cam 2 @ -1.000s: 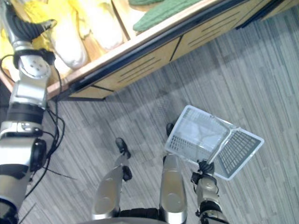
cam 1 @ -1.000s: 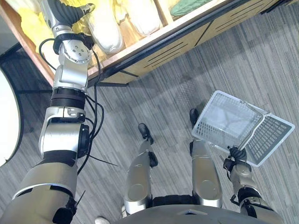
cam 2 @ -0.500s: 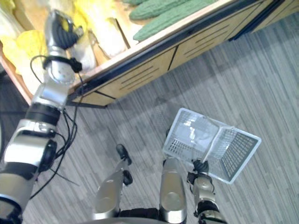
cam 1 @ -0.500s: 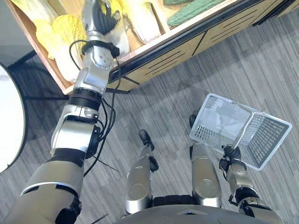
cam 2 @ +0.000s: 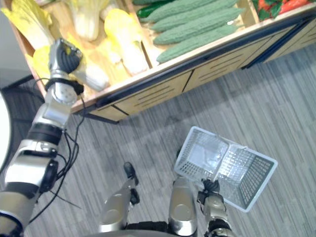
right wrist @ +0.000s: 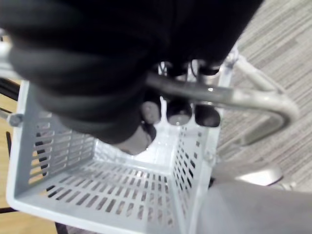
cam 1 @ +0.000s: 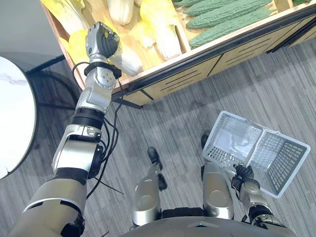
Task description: Pick vegetable in the basket
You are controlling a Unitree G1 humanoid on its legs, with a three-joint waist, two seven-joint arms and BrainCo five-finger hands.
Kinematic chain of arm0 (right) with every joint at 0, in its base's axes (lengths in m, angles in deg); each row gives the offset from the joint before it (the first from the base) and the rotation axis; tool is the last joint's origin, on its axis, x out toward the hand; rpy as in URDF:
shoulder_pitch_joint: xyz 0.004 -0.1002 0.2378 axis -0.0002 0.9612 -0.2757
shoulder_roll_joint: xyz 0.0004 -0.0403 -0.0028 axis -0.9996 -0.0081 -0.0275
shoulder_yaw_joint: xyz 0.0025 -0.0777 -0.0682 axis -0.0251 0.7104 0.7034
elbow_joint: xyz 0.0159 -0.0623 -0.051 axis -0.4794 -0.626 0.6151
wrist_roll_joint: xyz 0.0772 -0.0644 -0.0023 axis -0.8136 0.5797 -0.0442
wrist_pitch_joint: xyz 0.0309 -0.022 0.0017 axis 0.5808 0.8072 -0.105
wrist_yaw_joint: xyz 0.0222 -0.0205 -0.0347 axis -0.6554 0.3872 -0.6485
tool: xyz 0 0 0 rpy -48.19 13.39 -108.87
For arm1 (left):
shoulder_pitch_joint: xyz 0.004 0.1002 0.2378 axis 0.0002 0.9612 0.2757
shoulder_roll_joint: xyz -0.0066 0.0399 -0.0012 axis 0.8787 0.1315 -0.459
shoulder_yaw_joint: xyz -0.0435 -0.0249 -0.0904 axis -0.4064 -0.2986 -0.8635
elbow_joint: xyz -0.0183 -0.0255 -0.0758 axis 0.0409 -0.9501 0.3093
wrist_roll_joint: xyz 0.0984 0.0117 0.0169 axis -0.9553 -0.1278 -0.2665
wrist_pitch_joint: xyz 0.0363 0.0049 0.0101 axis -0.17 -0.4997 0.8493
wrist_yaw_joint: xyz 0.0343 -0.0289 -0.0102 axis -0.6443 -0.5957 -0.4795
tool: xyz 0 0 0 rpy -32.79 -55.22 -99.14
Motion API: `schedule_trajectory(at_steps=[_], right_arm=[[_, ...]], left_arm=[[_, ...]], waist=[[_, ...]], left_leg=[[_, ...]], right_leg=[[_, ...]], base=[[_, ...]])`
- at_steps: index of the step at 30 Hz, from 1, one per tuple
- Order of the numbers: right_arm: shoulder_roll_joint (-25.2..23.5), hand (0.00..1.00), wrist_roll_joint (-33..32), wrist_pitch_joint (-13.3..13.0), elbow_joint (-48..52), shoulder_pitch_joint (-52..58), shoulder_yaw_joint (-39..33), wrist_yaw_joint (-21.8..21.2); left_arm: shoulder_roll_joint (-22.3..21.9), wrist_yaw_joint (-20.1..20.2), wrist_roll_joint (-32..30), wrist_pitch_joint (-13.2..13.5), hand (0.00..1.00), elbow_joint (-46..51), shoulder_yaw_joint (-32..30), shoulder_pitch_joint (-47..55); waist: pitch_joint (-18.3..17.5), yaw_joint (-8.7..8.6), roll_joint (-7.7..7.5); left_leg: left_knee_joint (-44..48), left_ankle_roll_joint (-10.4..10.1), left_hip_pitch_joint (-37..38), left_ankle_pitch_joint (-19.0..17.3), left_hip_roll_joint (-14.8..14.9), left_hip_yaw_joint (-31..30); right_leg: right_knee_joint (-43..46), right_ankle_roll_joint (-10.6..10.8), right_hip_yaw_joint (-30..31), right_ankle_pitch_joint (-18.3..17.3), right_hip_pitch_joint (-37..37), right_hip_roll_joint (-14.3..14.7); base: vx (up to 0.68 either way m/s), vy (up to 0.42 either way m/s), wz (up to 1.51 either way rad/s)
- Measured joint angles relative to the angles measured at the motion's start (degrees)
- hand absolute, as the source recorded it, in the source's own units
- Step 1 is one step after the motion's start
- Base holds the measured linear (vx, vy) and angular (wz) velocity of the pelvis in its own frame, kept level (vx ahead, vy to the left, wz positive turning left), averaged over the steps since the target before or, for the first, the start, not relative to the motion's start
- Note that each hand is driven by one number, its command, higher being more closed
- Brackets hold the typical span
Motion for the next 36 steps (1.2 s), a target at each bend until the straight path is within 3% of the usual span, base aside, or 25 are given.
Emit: schedule_trajectory(at_steps=[14,20,21,25,30,36], right_arm=[[-1.12,1.0,0.42,-0.52,0.16,1.18,-1.61,-0.44],[-1.49,1.0,0.4,-1.05,0.56,0.87,-1.79,-0.44],[-1.49,1.0,0.38,-1.08,0.94,0.87,-1.79,-0.41],[-1.54,1.0,0.24,-1.31,1.86,0.0,-1.58,-0.39],[-1.42,1.0,-0.16,-1.49,1.69,-1.68,-1.49,0.17],[-1.41,1.0,-0.16,-1.74,1.7,-1.82,-0.56,0.15]], left_arm=[[0.03,-0.34,-1.61,0.04,0.0,0.21,0.17,2.1],[-0.02,-0.33,-1.86,0.11,0.0,-0.06,1.91,1.71],[-0.02,-0.33,-1.94,0.13,1.0,-0.31,2.04,1.46],[0.39,-1.76,-2.13,0.08,1.0,-6.18,3.01,-2.89],[2.77,-1.78,-4.42,0.55,1.0,-9.32,3.53,-6.82],[2.54,0.47,-6.22,0.17,1.0,-10.88,1.95,-7.97]], waist=[[-1.49,0.11,-0.93],[-1.34,-0.66,-1.18],[-1.31,-0.7,-1.23],[0.09,-0.83,-2.54],[0.87,-1.25,-2.86],[1.03,-1.99,-2.9]], left_leg=[[-0.56,-0.1,-0.81,0.05,-0.14,1.37],[-0.56,-0.32,-1.36,-0.17,-0.02,2.71],[-0.56,-0.32,-1.87,-0.17,-0.02,3.05],[-0.56,-0.28,-3.08,-0.14,-0.09,4.25],[-0.56,-0.22,-4.6,-0.1,-0.2,5.02],[-0.56,-0.24,-4.39,-0.12,-0.13,5.73]], right_leg=[[0.03,-0.03,1.42,0.22,-1.95,0.1],[0.06,-0.14,3.03,0.37,-3.68,0.55],[0.08,-0.11,3.27,0.53,-4.37,0.58],[0.09,-0.05,4.75,1.16,-6.52,0.76],[0.05,0.11,5.84,1.52,-8.53,0.86],[-0.16,0.12,6.12,1.51,-8.46,0.95]], base=[[0.01,-0.001,-0.04],[0.04,-0.017,-0.14],[0.01,-0.017,-0.17],[0.01,-0.014,-0.14],[0.03,-0.009,-0.08],[0.06,-0.006,-0.04]])
